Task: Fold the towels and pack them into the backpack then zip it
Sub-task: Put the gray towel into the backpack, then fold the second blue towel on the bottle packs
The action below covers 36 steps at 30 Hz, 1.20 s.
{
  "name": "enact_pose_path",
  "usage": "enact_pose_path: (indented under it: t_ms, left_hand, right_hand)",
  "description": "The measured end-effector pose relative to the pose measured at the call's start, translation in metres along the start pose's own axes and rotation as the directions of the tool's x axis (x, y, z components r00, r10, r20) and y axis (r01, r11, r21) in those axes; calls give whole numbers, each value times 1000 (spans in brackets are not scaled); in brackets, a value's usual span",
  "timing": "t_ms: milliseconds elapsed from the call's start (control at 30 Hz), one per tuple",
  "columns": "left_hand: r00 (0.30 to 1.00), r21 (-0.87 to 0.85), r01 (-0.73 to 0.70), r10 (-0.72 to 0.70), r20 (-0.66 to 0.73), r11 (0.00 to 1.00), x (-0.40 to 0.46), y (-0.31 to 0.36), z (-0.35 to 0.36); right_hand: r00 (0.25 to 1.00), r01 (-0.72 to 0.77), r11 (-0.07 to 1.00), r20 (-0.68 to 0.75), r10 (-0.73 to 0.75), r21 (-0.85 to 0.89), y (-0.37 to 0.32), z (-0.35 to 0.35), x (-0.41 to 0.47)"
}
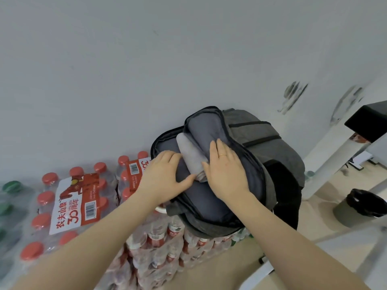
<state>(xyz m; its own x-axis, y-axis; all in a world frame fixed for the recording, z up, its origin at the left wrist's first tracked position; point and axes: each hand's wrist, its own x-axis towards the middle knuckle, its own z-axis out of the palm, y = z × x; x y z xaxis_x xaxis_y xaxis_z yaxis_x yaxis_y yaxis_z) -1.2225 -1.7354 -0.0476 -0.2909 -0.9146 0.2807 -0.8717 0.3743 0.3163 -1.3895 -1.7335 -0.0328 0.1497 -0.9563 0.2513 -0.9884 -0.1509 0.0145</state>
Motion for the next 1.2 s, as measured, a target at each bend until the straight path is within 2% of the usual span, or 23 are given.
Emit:
enact_pose_path:
  t_ms: [67, 133, 200, 267, 367, 467, 533, 633, 700, 833, 933, 1100, 1200]
  left_hand:
    - [998, 86, -1, 6, -61, 996, -12, -9, -12]
    - [999, 114, 18, -15, -30, 993, -20, -16, -20]
    - [998, 89, 64, -62, -18, 994, -31, -24, -24]
    - [989, 34, 147, -146, -32, 989, -44, -30, -30]
    - [972, 7, 225, -224, -66, 974, -72, -42, -39]
    - [957, -10, 286, -286, -53, 958, -111, -57, -49]
    - [933, -23, 359, -359, -21, 933, -147, -68, -54]
    - [873, -39, 487, -487, -2, 873, -218, -79, -66]
    - [792, -80, 607, -610, -19, 791, -277, -86, -76]
    - [588, -134, 792, -803, -96, 596, -416, -88, -105]
    - [394, -168, 894, -907, -150, 416, -520, -75, -130]
    - [85, -243, 958, -961, -263, 151, -680, -36, -164]
    - [-126, -321, 947, -947, -294, -27, -757, -4, -183]
  right_hand:
    - [998, -15, 1000, 53, 15, -18, -6, 5, -2]
    - [996, -15, 1000, 83, 16, -21, -11, 3, -6]
    - [994, -15, 1000, 109, 17, -20, -12, -1, -6]
    - [998, 9, 999, 55, -7, -34, -15, -7, -6]
    - [986, 166, 986, 9, -166, -19, -39, -18, -8]
    - [910, 413, 897, -32, -414, 159, -82, -26, -19]
    - [832, 525, 809, 41, -553, 264, -118, -30, -32]
    - [706, 641, 708, 135, -696, 297, -175, -26, -61]
    - [608, 720, 624, 158, -778, 305, -218, -23, -89]
    - [352, 835, 407, 208, -913, 371, -307, -23, -168]
    - [180, 857, 255, 204, -962, 449, -374, -30, -245]
    - [-95, 862, -8, 146, -985, 507, -473, -41, -375]
    - [-255, 830, -156, 115, -960, 536, -523, -56, -446]
